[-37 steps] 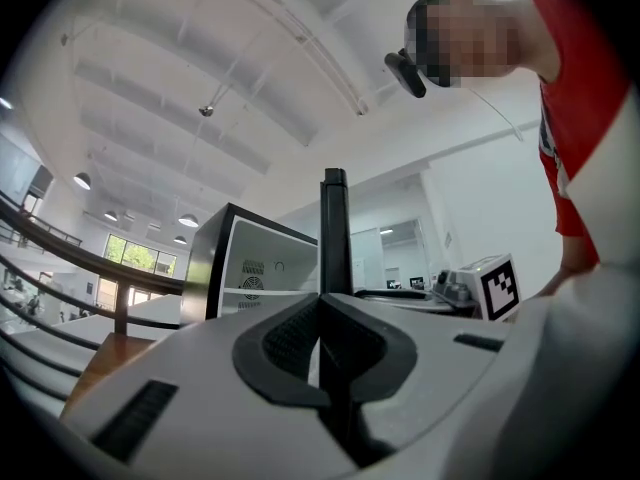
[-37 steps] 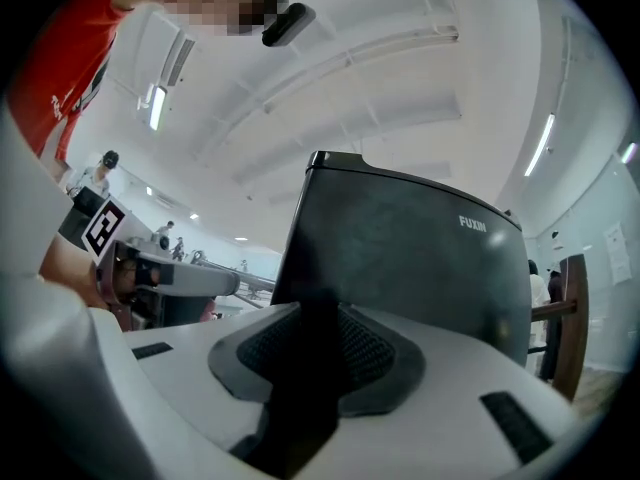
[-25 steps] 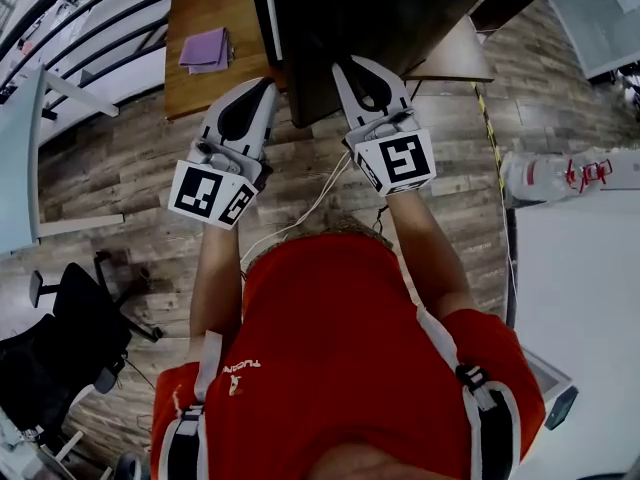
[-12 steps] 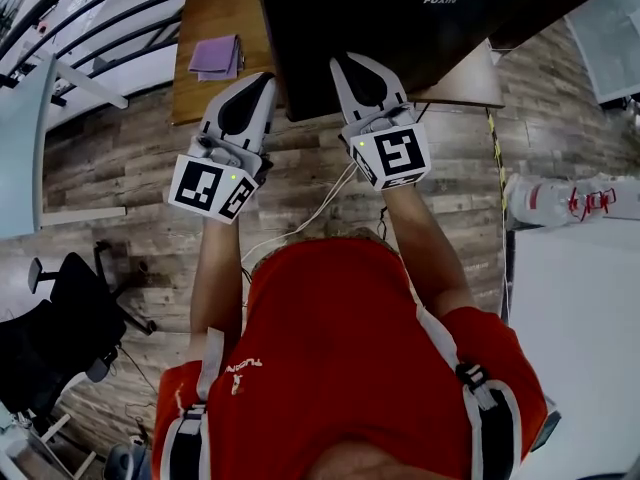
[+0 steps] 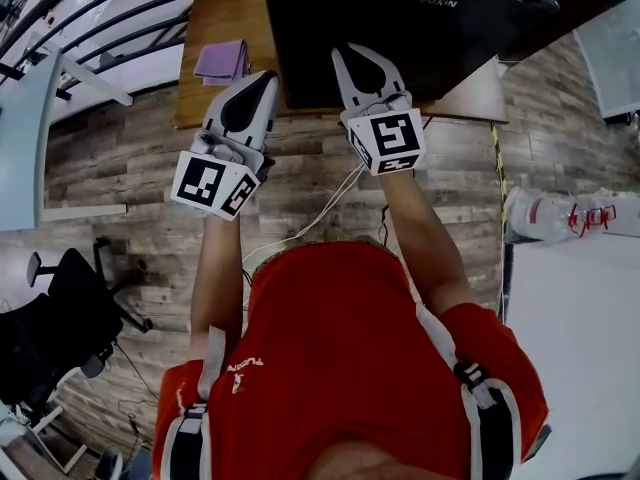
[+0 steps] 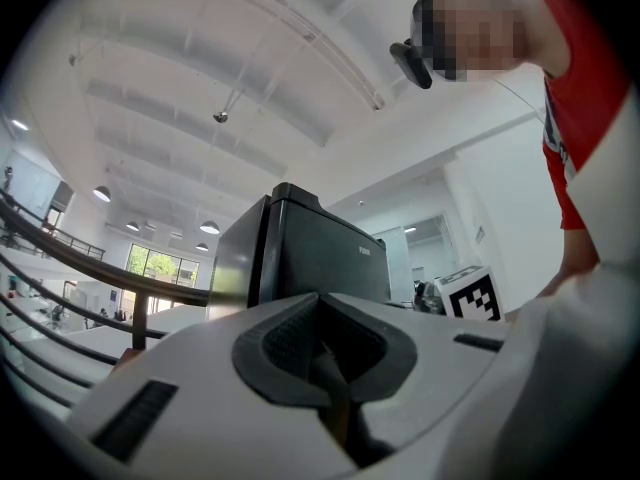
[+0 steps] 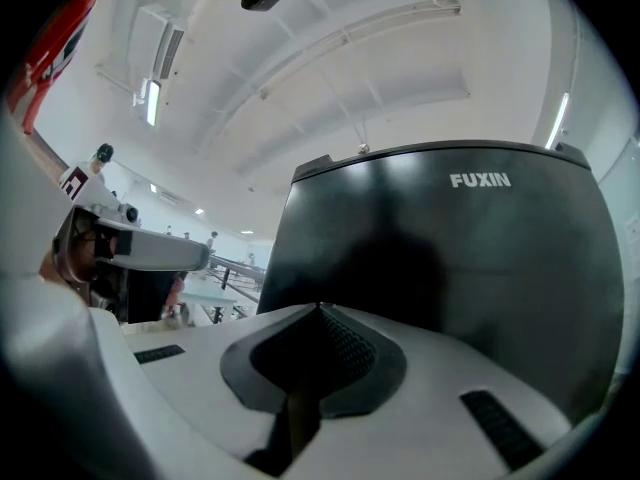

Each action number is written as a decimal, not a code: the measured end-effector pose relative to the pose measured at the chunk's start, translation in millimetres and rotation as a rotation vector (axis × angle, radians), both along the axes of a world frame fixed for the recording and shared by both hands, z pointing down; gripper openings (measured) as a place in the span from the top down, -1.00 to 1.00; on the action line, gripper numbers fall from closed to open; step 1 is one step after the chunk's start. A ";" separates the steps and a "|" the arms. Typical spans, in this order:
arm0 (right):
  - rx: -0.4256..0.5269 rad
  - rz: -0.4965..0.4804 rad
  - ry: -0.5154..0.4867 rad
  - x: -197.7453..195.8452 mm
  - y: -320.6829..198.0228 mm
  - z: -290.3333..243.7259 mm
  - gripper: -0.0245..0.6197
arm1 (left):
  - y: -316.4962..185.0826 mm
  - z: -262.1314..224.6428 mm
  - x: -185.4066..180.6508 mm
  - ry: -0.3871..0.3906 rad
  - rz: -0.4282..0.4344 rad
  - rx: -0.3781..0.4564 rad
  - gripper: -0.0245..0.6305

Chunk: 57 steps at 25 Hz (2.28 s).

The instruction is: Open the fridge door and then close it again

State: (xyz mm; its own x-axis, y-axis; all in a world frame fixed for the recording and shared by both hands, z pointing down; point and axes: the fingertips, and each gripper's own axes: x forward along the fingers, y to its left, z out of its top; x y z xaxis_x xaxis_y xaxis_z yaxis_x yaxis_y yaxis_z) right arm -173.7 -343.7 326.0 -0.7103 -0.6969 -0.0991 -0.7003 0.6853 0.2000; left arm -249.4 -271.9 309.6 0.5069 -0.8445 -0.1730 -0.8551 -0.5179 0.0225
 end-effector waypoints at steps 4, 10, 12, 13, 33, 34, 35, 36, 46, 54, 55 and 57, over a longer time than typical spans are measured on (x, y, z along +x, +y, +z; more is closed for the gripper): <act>-0.012 0.014 0.014 1.1 -13.3 6.2 0.84 | -4.8 1.2 -0.6 0.001 -0.001 0.000 0.90; -0.008 0.010 0.027 -2.2 -11.8 7.0 0.84 | -5.8 1.2 -1.4 0.003 0.003 0.001 0.90; -0.007 0.004 0.025 -2.4 -9.6 4.9 0.84 | -5.6 1.0 -0.2 0.004 0.006 0.002 0.90; -0.006 -0.003 0.023 -2.7 -7.7 3.2 0.84 | -5.5 0.7 0.5 0.005 0.008 0.002 0.90; -0.014 -0.294 -0.072 -4.4 106.2 -24.9 0.84 | 40.0 6.5 24.7 -0.004 0.024 -0.017 0.90; -0.017 -0.299 -0.076 -3.0 111.4 -24.3 0.84 | 44.1 7.1 25.9 -0.002 0.024 -0.017 0.90; -0.021 -0.304 -0.080 -1.8 116.0 -23.5 0.84 | 48.1 7.5 26.8 0.001 0.025 -0.017 0.90; -0.025 -0.307 -0.084 -0.7 119.9 -22.4 0.84 | 51.7 7.7 27.5 0.004 0.025 -0.017 0.90; -0.040 -0.339 -0.084 -2.4 140.1 -13.1 0.84 | 68.5 8.3 28.7 0.003 0.017 -0.015 0.90; -0.024 -0.344 -0.083 -5.1 144.4 -15.5 0.85 | 70.0 4.4 25.5 0.008 0.011 -0.004 0.90; -0.024 -0.345 -0.084 -5.1 144.6 -15.2 0.84 | 69.9 5.0 25.7 0.008 0.011 -0.005 0.90; -0.024 -0.344 -0.084 -5.2 145.2 -14.5 0.85 | 70.1 5.8 25.7 0.009 0.012 -0.005 0.90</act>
